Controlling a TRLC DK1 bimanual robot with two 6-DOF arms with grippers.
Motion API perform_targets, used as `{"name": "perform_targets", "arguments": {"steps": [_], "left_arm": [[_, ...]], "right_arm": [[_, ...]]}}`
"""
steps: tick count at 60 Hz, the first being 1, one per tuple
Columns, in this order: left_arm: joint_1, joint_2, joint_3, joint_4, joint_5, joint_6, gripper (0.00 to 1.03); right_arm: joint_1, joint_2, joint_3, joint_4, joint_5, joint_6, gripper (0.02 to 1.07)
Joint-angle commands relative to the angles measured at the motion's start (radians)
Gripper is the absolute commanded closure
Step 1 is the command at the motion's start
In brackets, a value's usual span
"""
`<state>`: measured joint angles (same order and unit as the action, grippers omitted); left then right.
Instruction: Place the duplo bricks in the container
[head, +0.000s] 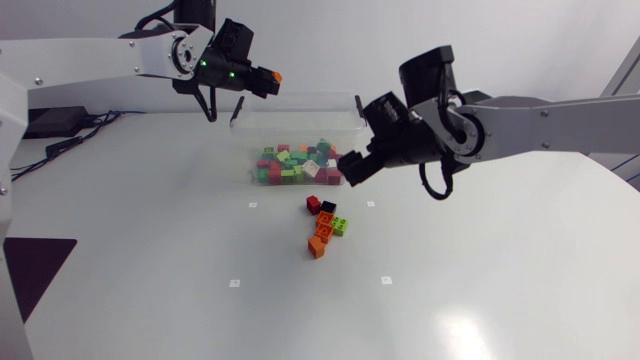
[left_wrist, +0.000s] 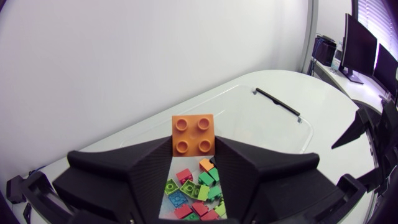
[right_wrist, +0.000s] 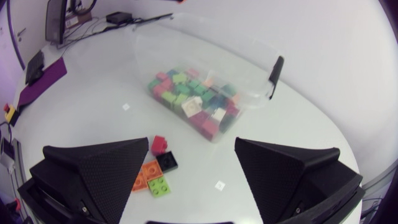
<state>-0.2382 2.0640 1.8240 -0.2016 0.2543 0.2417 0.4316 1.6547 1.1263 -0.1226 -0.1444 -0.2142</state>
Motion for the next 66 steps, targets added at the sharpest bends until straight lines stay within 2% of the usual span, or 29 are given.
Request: {"name": "perform_targets", "arguments": {"steps": [1,7,14,20,30,43,58,64,66], "left_arm": [[-0.009,0.051,0.05,0.013,-0.013,-0.022,0.39],[-0.009,0.067,0.067,0.013,-0.033,-0.024,0.19],[-0.01,0.056,0.055,0.01,-0.041,-0.025,0.07],[-0.01,0.005,0.011,0.01,-0.041,-0.024,0.07],[-0.027,-0.185,-0.186,0.004,-0.041,0.042,0.07],[-0.033,-0.329,-0.354,-0.104,-0.001,0.183,0.07],[-0.065,-0.351,-0.511,-0.185,0.054,0.327,0.07],[-0.095,-0.337,-0.565,-0.185,0.056,0.354,0.07],[-0.105,-0.323,-0.571,-0.183,0.056,0.355,0.07]], "right_arm": [[0.015,-0.013,-0.066,-0.046,-0.02,-0.073,0.07],[0.018,-0.01,-0.112,-0.075,-0.052,-0.145,0.07],[0.019,0.014,-0.137,-0.083,-0.084,-0.206,0.07],[0.019,0.063,-0.141,-0.086,-0.095,-0.26,0.07],[0.015,0.165,-0.115,-0.077,-0.11,-0.318,0.07],[0.009,0.269,-0.037,-0.074,-0.11,-0.344,0.08],[0.01,0.35,0.038,-0.081,-0.11,-0.36,0.2],[0.009,0.369,0.049,-0.083,-0.11,-0.367,0.23],[0.009,0.372,0.05,-0.084,-0.11,-0.37,0.27]]}}
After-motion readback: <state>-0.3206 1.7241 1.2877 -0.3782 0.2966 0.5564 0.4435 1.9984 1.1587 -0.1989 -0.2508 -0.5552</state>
